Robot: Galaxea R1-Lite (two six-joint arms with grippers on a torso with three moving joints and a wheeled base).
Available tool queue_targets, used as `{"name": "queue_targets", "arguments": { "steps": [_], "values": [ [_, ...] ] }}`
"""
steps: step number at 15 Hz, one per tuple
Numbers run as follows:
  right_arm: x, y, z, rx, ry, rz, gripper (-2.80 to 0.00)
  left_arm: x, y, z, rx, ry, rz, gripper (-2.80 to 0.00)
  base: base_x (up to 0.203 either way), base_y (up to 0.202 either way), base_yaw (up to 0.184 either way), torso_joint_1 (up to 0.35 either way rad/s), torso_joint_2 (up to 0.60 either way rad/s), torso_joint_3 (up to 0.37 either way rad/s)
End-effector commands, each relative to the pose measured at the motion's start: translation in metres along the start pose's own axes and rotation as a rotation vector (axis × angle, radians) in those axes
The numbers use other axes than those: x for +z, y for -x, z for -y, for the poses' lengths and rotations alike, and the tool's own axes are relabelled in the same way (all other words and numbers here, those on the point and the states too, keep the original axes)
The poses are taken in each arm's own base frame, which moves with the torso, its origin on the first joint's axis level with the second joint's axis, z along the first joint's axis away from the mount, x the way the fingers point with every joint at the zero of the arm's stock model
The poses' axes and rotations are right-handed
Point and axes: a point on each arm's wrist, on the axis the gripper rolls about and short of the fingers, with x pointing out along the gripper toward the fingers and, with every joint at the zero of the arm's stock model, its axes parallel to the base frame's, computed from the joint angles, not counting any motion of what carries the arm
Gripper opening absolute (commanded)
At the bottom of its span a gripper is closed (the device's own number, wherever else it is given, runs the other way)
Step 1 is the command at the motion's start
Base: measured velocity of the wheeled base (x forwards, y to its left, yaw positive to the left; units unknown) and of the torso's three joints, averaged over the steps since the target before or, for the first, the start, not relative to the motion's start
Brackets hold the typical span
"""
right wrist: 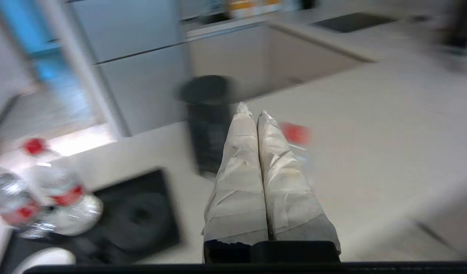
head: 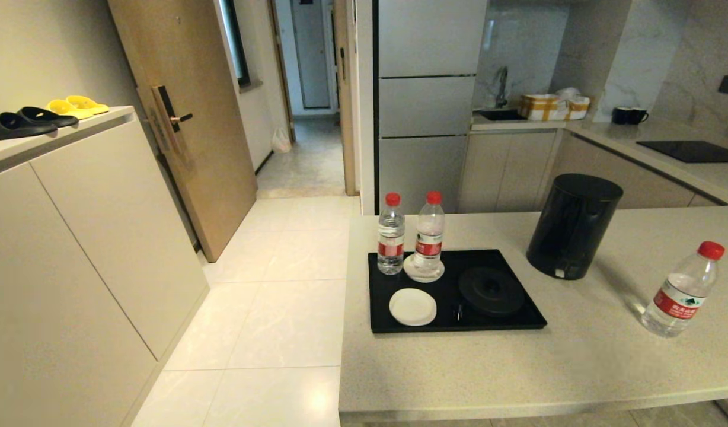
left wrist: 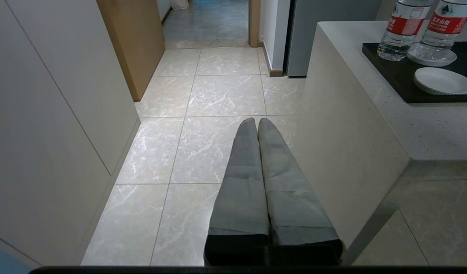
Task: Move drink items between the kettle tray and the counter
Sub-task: Return the bottled water to its original position
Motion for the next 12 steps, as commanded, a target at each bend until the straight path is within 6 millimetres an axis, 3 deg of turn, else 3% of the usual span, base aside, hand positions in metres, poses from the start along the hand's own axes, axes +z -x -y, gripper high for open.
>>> {"name": "queue_targets", "arguments": {
  "steps": [1, 3, 5, 7, 10, 12],
  "values": [
    [-0.015, 0.085, 0.056, -0.087, 0.017, -0.027, -2.80, 0.000, 0.000, 0.000, 0.001, 0.000, -0.002, -2.80, 0.000, 0.000, 0.000, 0.000, 0.00, 0.000],
    [-0.030, 0.112, 0.072, -0.217, 0.033, -0.125, -2.80, 0.000, 0.000, 0.000, 0.001, 0.000, -0.002, -2.80, 0.000, 0.000, 0.000, 0.000, 0.00, 0.000],
    [-0.013, 0.130, 0.079, -0.279, 0.062, -0.174, -2.80, 0.000, 0.000, 0.000, 0.001, 0.000, -0.002, -2.80, 0.000, 0.000, 0.000, 0.000, 0.00, 0.000],
    [-0.011, 0.148, 0.079, -0.230, 0.071, -0.194, -2.80, 0.000, 0.000, 0.000, 0.001, 0.000, 0.000, -2.80, 0.000, 0.000, 0.000, 0.000, 0.00, 0.000],
    [-0.058, 0.169, 0.086, -0.122, 0.103, -0.159, -2.80, 0.000, 0.000, 0.000, 0.000, 0.000, -0.002, -2.80, 0.000, 0.000, 0.000, 0.000, 0.00, 0.000],
    [-0.088, 0.154, 0.079, -0.048, 0.138, -0.144, -2.80, 0.000, 0.000, 0.000, 0.001, 0.000, -0.002, -2.80, 0.000, 0.000, 0.000, 0.000, 0.00, 0.000]
  ]
}}
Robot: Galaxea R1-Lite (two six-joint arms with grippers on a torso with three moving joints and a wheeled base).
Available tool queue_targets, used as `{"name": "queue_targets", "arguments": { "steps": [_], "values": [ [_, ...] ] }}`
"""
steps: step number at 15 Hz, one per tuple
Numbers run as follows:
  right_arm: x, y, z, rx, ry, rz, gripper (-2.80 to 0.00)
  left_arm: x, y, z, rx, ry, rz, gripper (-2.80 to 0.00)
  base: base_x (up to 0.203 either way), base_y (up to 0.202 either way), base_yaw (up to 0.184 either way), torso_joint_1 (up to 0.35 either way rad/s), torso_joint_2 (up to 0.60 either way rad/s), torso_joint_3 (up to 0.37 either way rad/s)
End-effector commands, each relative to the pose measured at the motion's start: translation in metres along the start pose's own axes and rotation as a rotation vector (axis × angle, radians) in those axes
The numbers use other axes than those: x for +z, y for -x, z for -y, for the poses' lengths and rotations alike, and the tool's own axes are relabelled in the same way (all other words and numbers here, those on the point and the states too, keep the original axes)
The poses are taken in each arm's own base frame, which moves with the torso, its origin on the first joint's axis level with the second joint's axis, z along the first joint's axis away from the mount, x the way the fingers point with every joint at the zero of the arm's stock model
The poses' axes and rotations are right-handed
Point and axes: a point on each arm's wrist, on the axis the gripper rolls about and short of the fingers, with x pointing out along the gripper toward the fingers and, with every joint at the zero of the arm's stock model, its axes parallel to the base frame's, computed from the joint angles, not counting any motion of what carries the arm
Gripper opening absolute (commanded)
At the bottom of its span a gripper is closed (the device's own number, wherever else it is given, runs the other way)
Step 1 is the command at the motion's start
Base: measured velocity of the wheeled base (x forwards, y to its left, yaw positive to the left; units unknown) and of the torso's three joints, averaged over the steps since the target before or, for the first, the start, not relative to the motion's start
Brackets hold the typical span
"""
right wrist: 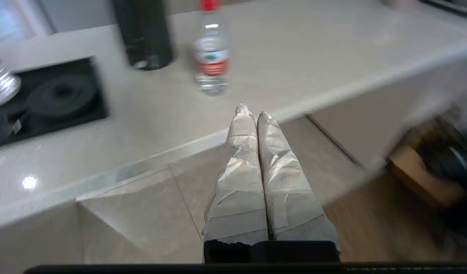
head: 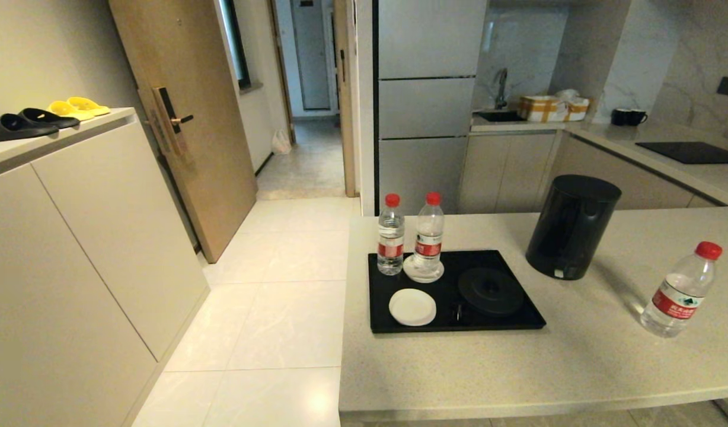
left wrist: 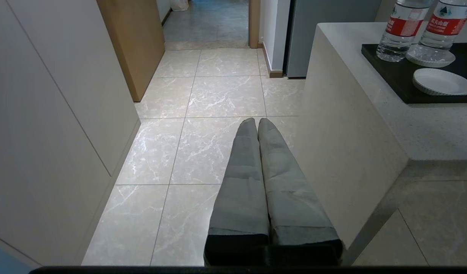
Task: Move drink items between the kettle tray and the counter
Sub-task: Return the bottled water to its original position
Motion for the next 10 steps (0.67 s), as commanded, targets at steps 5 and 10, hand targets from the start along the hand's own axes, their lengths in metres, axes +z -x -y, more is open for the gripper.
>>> {"name": "queue_targets", "arguments": {
  "steps": [5, 10],
  "values": [
    [-0.072, -0.061, -0.041, 0.276, 0.072, 0.248, -2.80, 0.000, 0.000, 0.000, 0.002, 0.000, -0.002, -2.80, 0.000, 0.000, 0.000, 0.000, 0.00, 0.000],
    [-0.083, -0.061, -0.045, 0.473, -0.078, 0.117, -2.80, 0.000, 0.000, 0.000, 0.002, 0.000, -0.002, -2.80, 0.000, 0.000, 0.000, 0.000, 0.00, 0.000]
  ]
}}
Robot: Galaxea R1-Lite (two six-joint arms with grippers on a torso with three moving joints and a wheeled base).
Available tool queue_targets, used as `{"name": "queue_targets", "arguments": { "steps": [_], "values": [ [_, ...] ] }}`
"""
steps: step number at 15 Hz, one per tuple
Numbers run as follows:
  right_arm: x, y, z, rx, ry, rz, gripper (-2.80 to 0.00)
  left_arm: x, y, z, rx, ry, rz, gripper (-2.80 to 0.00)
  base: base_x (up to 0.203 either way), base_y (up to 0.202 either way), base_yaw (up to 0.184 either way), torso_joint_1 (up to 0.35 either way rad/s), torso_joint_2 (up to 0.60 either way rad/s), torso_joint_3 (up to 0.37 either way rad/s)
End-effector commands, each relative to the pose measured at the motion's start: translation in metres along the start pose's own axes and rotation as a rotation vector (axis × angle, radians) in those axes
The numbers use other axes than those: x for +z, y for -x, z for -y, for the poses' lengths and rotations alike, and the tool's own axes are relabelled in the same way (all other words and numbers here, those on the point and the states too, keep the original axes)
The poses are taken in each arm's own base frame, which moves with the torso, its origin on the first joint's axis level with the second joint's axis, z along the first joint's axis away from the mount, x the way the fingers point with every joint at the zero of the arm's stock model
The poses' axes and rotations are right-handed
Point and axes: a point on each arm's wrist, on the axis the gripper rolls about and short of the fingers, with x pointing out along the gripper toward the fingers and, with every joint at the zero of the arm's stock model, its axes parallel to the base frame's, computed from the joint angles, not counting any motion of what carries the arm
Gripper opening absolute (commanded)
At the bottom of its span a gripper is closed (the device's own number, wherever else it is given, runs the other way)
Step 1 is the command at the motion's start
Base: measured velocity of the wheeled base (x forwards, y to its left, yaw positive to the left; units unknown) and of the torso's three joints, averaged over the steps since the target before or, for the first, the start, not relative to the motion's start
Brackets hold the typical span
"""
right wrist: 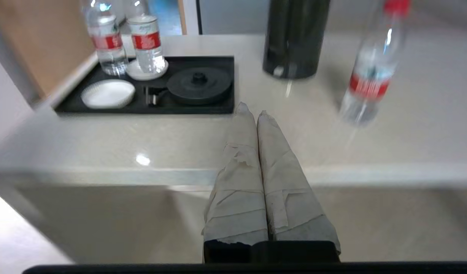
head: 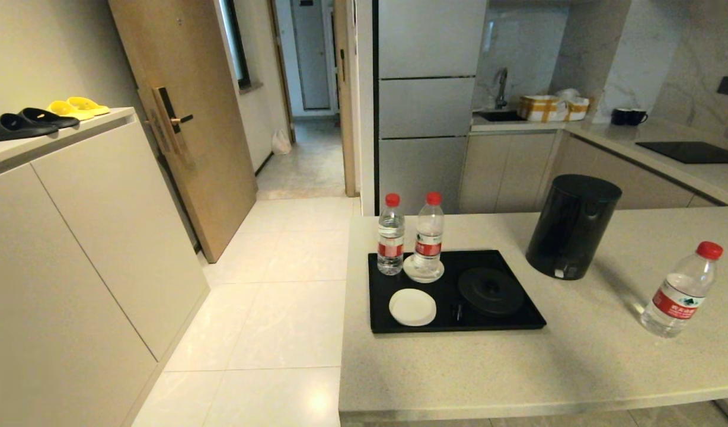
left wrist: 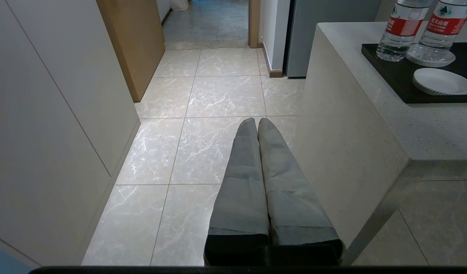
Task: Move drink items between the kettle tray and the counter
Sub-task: Return the bottled water to its original position
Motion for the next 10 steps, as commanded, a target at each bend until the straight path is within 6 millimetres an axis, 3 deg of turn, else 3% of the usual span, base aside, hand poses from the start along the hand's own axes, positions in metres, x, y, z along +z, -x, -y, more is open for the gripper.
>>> {"name": "queue_targets", "arguments": {
  "steps": [1, 10],
  "values": [
    [-0.0016, -0.0006, 0.0002, -0.009, -0.053, -0.011, -2.80, 0.0000, -0.0001, 0.0000, 0.001, 0.000, -0.002, -2.80, 0.000, 0.000, 0.000, 0.000, 0.00, 0.000],
    [-0.0017, -0.0005, 0.0002, -0.010, -0.053, -0.010, -2.80, 0.0000, -0.0001, 0.0000, 0.001, 0.000, -0.002, -2.80, 0.000, 0.000, 0.000, 0.000, 0.00, 0.000]
  ]
}}
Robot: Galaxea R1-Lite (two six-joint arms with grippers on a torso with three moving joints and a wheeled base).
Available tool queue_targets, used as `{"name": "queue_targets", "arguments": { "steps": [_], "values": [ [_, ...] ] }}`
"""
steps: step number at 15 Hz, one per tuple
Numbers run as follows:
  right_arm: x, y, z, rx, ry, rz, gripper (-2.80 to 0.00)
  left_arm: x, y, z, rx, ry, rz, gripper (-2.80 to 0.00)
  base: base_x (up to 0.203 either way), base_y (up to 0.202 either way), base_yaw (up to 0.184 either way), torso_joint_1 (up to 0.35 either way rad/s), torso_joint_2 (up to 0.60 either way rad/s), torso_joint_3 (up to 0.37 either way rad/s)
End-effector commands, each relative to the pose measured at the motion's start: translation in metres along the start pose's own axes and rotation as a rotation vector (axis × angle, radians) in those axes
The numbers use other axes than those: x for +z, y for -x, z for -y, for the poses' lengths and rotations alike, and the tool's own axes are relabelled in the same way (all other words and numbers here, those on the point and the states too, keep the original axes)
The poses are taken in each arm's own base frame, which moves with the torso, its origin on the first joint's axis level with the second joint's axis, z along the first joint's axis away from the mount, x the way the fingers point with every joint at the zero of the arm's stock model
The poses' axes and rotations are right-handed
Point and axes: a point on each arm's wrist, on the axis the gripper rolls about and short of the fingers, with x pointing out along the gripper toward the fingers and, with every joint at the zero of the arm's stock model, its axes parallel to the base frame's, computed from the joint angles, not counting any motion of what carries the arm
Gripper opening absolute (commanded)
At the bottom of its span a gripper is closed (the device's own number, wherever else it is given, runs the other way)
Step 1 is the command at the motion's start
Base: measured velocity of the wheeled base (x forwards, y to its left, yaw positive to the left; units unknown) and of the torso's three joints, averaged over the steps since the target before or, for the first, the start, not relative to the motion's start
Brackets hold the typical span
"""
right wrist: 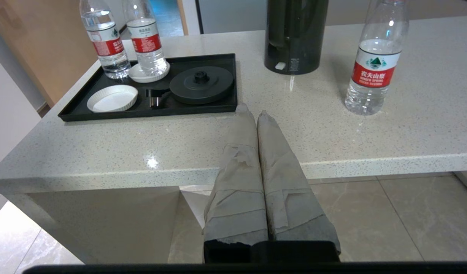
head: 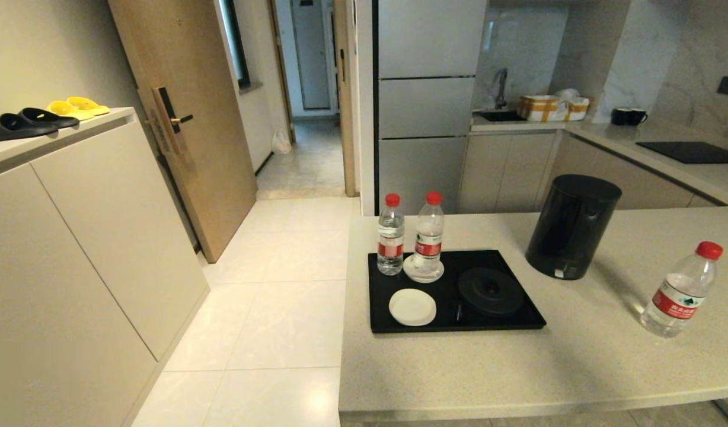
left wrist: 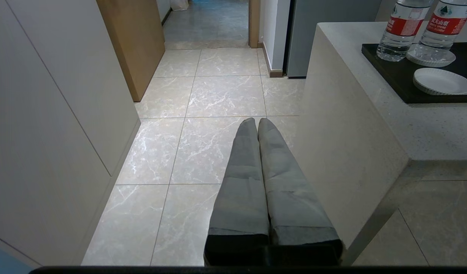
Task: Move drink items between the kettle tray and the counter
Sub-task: Return the bottled water to its original position
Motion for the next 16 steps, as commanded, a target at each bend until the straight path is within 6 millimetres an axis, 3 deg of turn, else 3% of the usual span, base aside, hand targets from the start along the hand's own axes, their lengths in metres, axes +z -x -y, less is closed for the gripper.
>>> {"name": "queue_targets", "arguments": {
  "steps": [1, 16],
  "values": [
    [0.0000, -0.0001, 0.0000, 0.000, 0.000, -0.002, -2.80, -0.0001, -0.0001, 0.0000, 0.000, 0.000, -0.002, -2.80, 0.000, 0.000, 0.000, 0.000, 0.00, 0.000],
    [0.0005, -0.0001, 0.0000, 0.002, 0.007, 0.003, -2.80, -0.0001, -0.0001, 0.0000, 0.000, 0.000, -0.002, -2.80, 0.000, 0.000, 0.000, 0.000, 0.00, 0.000]
  ]
}}
